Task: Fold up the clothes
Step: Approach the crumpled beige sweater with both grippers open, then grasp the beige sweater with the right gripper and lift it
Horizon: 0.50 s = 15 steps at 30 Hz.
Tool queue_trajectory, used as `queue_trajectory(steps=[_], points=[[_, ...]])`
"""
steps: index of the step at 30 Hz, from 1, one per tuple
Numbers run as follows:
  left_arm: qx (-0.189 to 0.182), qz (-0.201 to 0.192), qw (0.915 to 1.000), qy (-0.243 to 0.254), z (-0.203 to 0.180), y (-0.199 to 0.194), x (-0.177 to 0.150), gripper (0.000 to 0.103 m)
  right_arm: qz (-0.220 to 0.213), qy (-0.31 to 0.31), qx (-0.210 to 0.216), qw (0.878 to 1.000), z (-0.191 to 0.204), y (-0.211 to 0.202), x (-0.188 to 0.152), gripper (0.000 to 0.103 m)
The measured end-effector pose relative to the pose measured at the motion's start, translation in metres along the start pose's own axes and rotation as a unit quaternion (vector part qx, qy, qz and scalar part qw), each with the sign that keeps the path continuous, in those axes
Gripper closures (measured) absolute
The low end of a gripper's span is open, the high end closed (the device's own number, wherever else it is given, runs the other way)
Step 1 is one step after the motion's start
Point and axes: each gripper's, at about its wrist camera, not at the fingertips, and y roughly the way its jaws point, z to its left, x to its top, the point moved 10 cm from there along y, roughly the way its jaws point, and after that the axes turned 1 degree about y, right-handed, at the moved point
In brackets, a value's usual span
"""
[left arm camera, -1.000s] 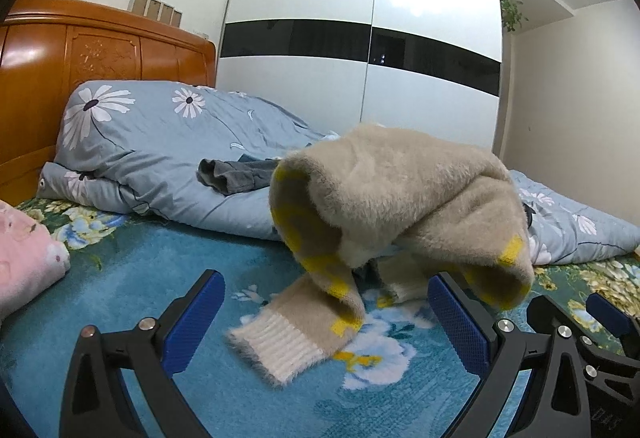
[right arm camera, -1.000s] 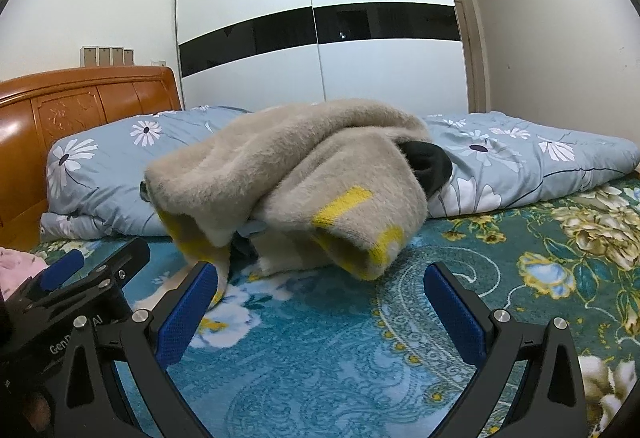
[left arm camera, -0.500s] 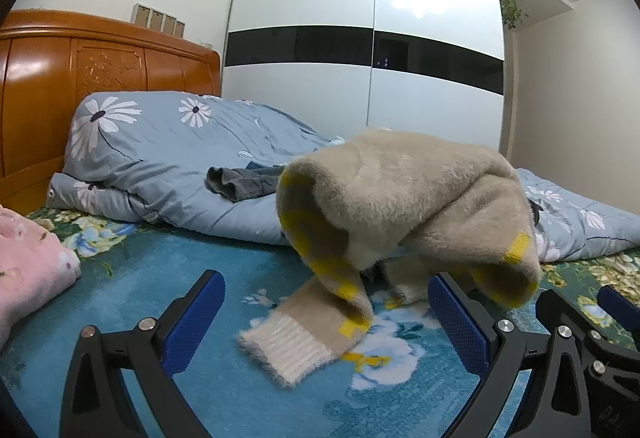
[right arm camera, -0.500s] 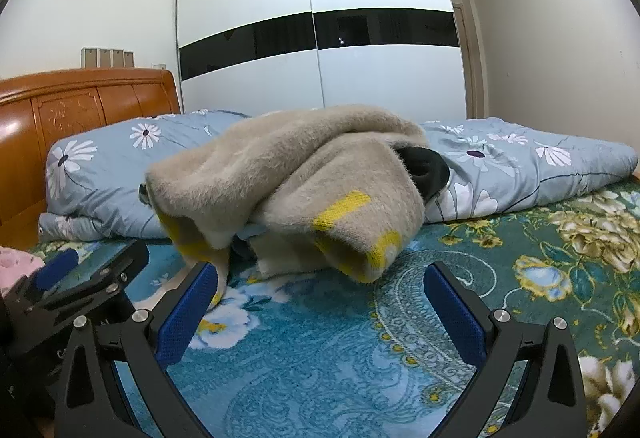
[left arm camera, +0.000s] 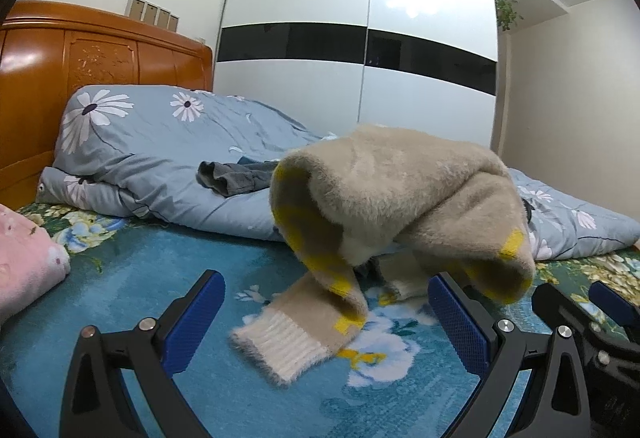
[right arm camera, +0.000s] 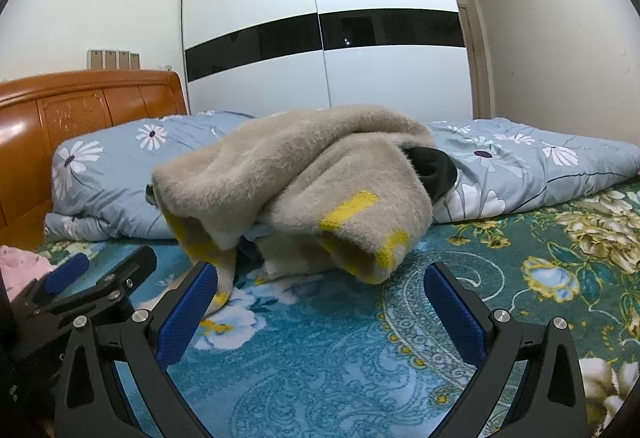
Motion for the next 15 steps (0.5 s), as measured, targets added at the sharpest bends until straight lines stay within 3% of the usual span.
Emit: queue_trajectory(steps=[6, 12, 15], points=[[0.011, -0.013, 0.9997, 0.02, 0.012, -0.002, 0.004, 0.0, -0.002, -0.021, 0.004, 1.0, 0.006, 0.003, 0.009, 0.0], [0.112, -0.013, 0.993, 0.035, 0.071, -0.014, 0.019, 0.0, -0.002, -0.073, 0.022, 0.997, 0.045, 0.026, 0.045, 0.0], [0.126, -0.003, 0.992, 0.007, 0.105, -0.021, 0.021, 0.0, 0.012, -0.128, 0.051, 0.99, 0.091, 0.048, 0.056, 0.0]])
